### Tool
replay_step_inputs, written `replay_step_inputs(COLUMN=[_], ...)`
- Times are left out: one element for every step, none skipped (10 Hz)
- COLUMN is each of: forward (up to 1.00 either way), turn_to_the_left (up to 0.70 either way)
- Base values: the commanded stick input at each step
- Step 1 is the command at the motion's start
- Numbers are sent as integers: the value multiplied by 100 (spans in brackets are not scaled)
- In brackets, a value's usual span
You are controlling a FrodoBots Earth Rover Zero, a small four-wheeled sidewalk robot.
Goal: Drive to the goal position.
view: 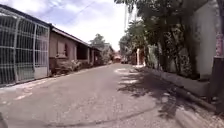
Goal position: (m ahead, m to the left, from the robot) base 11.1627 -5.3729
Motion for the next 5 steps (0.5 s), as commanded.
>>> replay_step_inputs(forward=[70,70,70,70,70], turn_to_the_left=[0,0,0,-5,-24])
